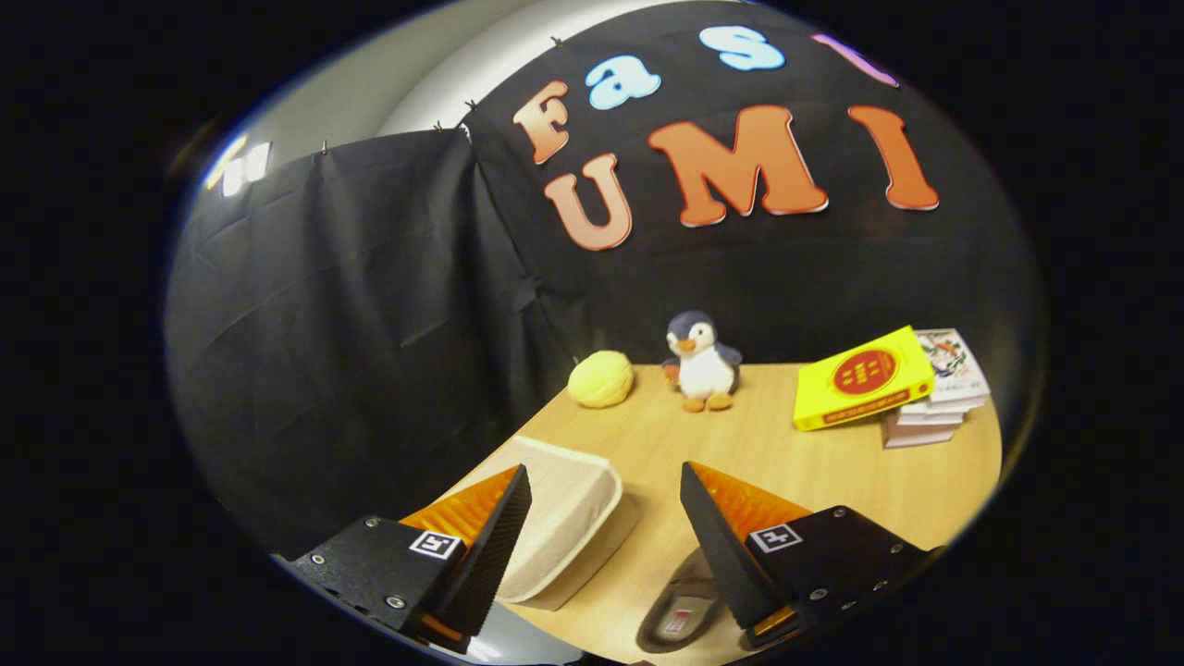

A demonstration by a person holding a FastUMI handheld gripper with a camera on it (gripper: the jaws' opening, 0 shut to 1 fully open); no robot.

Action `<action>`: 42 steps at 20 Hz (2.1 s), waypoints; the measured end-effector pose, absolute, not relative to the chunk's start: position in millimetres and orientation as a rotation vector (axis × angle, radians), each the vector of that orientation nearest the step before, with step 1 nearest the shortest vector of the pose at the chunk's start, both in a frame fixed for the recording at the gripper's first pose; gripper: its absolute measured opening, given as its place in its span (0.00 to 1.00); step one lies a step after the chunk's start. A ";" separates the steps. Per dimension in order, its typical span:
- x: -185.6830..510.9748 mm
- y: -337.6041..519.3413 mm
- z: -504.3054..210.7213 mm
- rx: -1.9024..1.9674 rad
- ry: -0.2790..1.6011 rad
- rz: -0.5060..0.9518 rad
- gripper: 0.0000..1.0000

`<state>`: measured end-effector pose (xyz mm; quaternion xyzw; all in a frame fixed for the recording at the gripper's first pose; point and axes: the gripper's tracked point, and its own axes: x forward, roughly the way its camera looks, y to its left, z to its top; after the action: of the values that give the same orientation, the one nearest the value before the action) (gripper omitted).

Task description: Open the storage box then place both shoes into the box .Put the left shoe in first, then the right shoe, with the right side of both shoes facing outward in a uniform manner.

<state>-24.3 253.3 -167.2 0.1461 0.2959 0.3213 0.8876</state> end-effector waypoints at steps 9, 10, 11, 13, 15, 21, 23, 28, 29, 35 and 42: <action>-73.6 323.6 -266.4 0.465 1.034 0.804 0.97; -75.5 328.5 -277.1 0.469 1.066 0.805 0.97; -78.5 331.9 -285.1 0.469 1.086 0.806 0.97; -82.3 339.1 -294.8 0.478 1.111 0.831 0.96; -87.8 349.6 -301.5 0.503 1.137 0.857 0.96; -100.0 376.1 -307.1 0.623 1.218 0.914 0.95; -101.9 380.2 -307.8 0.653 1.231 0.925 0.94; -98.6 373.7 -288.6 0.756 1.226 0.934 0.85; -98.3 372.9 -276.6 0.791 1.208 0.947 0.83; -105.4 371.6 -205.2 0.896 1.108 1.018 0.62; -85.6 403.5 -148.7 0.807 0.982 0.953 0.19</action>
<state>-85.6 403.5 -148.7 0.3624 0.4408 0.4281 0.7008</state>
